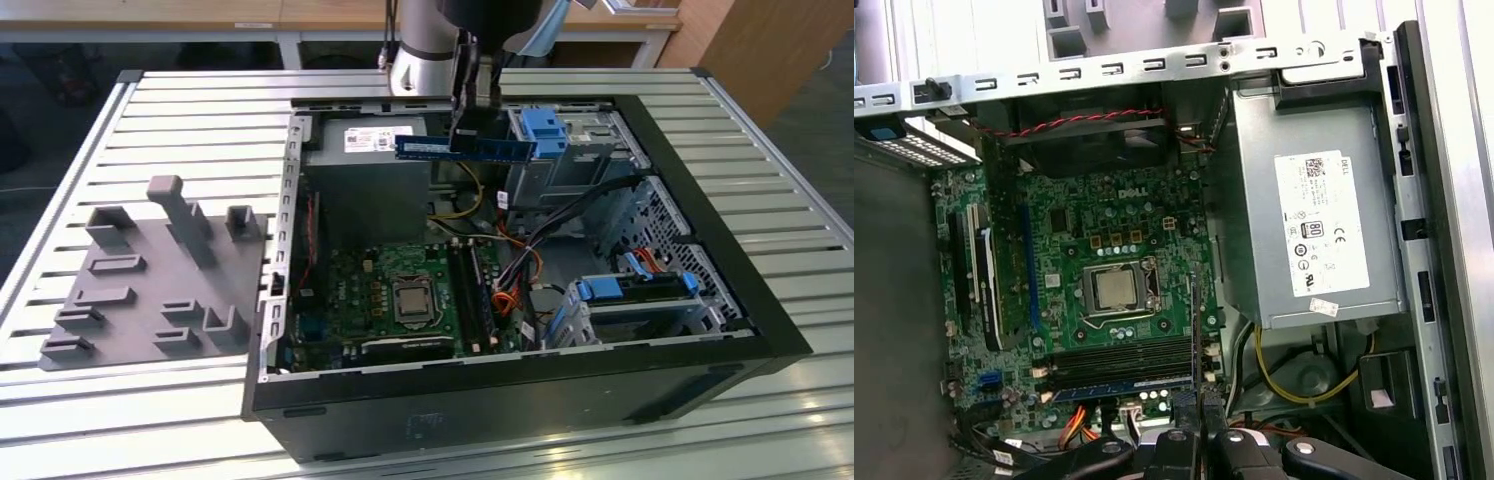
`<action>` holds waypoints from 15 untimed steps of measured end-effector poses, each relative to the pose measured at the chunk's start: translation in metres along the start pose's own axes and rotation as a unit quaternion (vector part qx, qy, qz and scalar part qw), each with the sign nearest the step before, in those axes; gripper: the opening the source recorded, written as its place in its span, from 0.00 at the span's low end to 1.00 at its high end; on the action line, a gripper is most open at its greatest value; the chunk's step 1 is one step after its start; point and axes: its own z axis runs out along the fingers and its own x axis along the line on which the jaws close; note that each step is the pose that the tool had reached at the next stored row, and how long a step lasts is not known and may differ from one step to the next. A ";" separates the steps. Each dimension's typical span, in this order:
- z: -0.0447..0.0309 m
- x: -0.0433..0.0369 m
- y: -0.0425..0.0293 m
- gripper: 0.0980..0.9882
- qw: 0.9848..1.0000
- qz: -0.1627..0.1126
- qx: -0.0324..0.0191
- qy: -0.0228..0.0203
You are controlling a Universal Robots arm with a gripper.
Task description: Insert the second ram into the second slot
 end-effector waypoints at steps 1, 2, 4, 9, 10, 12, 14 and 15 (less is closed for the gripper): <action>0.0000 0.0000 0.0000 0.04 1.000 0.001 0.000 0.000; 0.0000 0.0000 0.0000 0.04 1.000 0.002 0.000 0.000; 0.0000 0.0000 0.0000 0.04 1.000 0.004 0.000 0.000; 0.0000 0.0000 0.0000 0.04 1.000 0.008 0.000 0.000; 0.0000 0.0000 0.0000 0.04 1.000 0.009 0.000 0.000; 0.0000 0.0000 0.0000 0.04 1.000 0.010 0.000 0.000; 0.0000 0.0000 0.0000 0.04 1.000 0.011 0.000 0.000; 0.0000 0.0000 0.0000 0.04 1.000 0.012 0.000 0.000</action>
